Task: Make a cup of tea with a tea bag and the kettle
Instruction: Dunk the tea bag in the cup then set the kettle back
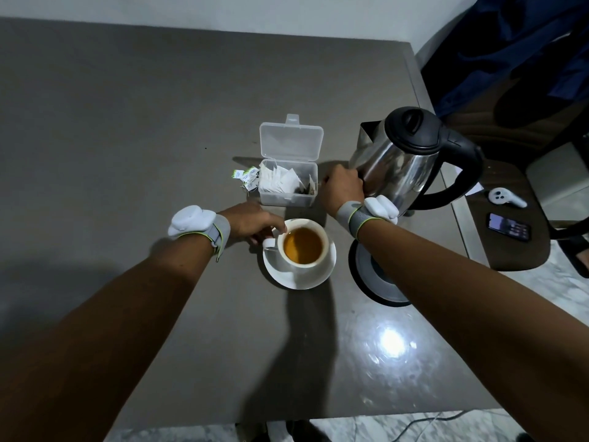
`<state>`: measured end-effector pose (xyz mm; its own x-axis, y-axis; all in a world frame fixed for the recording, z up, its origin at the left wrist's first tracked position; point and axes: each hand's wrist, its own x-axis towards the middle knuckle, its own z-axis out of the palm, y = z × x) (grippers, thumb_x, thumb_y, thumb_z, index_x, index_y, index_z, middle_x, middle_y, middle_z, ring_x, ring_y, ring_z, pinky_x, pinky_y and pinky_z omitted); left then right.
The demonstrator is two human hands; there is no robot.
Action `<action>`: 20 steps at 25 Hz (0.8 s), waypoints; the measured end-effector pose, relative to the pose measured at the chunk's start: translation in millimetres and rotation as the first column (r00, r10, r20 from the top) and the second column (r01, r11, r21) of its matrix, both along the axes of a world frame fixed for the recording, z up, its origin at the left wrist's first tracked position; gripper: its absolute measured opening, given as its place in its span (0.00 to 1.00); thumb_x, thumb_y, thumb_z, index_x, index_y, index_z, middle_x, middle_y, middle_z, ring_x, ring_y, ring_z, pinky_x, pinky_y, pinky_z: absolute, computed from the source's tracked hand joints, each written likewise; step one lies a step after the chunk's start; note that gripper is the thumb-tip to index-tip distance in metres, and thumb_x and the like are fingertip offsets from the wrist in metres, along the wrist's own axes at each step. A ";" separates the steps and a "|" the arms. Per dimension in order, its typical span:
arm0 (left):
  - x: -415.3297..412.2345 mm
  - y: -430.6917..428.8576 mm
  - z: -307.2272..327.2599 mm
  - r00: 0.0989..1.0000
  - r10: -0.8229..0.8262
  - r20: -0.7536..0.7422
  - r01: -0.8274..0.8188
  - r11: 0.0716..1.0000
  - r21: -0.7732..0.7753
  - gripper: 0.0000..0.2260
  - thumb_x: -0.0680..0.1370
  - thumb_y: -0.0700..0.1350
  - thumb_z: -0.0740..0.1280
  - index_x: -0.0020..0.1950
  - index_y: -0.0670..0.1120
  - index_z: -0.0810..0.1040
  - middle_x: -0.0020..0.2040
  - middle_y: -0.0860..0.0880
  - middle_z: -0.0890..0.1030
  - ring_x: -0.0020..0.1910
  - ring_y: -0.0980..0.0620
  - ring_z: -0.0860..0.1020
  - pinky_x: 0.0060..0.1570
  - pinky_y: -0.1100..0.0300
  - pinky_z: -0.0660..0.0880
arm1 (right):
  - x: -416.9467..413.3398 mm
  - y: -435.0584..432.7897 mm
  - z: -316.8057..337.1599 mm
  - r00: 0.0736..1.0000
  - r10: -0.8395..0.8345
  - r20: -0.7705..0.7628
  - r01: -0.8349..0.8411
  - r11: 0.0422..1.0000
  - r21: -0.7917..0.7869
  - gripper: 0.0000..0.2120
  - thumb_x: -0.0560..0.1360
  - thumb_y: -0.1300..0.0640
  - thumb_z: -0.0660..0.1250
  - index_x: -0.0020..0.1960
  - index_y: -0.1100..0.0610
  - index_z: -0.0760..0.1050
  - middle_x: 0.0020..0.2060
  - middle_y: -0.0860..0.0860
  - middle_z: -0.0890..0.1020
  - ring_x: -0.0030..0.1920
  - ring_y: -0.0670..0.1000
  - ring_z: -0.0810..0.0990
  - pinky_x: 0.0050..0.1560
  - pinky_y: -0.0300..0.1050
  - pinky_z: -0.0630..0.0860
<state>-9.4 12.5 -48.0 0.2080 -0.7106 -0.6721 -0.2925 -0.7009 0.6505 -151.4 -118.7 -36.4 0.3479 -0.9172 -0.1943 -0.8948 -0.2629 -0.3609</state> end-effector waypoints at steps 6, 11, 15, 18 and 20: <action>-0.9 2.1 4.5 0.999 -0.030 0.037 0.030 0.999 0.015 0.10 0.70 0.48 0.75 0.37 0.41 0.82 0.26 0.50 0.83 0.29 0.50 0.80 0.39 0.58 0.77 | -3.6 2.7 0.8 1.000 -0.001 -0.010 0.001 0.999 0.042 0.13 0.80 0.60 0.61 0.59 0.66 0.75 0.60 0.67 0.77 0.61 0.70 0.77 0.55 0.54 0.76; -3.1 4.8 10.6 0.995 -0.079 0.069 0.078 0.997 0.012 0.10 0.71 0.48 0.74 0.32 0.44 0.81 0.24 0.52 0.82 0.24 0.53 0.80 0.31 0.61 0.76 | -6.7 8.5 5.8 1.000 -0.016 -0.007 0.017 0.998 0.067 0.14 0.80 0.58 0.61 0.61 0.65 0.74 0.61 0.67 0.76 0.62 0.69 0.76 0.57 0.54 0.75; -3.7 8.8 10.0 0.993 -0.087 0.084 0.088 0.996 -0.012 0.11 0.70 0.48 0.75 0.30 0.44 0.82 0.28 0.47 0.82 0.32 0.46 0.81 0.43 0.53 0.81 | -10.0 13.8 7.3 0.999 -0.036 0.003 0.036 0.995 0.091 0.15 0.80 0.57 0.61 0.62 0.65 0.74 0.62 0.67 0.75 0.63 0.69 0.75 0.58 0.53 0.74; -4.9 12.8 9.4 0.994 -0.079 0.081 0.081 0.997 -0.019 0.11 0.69 0.48 0.75 0.30 0.43 0.82 0.29 0.46 0.82 0.33 0.45 0.80 0.48 0.50 0.81 | -12.4 18.7 8.1 0.999 -0.042 0.005 0.041 0.995 0.094 0.16 0.80 0.55 0.62 0.62 0.65 0.74 0.62 0.67 0.75 0.63 0.69 0.75 0.59 0.54 0.74; -5.5 14.1 10.4 0.990 -0.102 0.099 0.104 0.994 -0.017 0.11 0.70 0.49 0.75 0.33 0.42 0.83 0.33 0.45 0.83 0.35 0.45 0.80 0.51 0.49 0.82 | -13.7 21.5 8.6 0.999 -0.043 0.008 0.042 0.995 0.091 0.16 0.80 0.54 0.62 0.62 0.64 0.74 0.62 0.66 0.75 0.62 0.69 0.75 0.59 0.54 0.74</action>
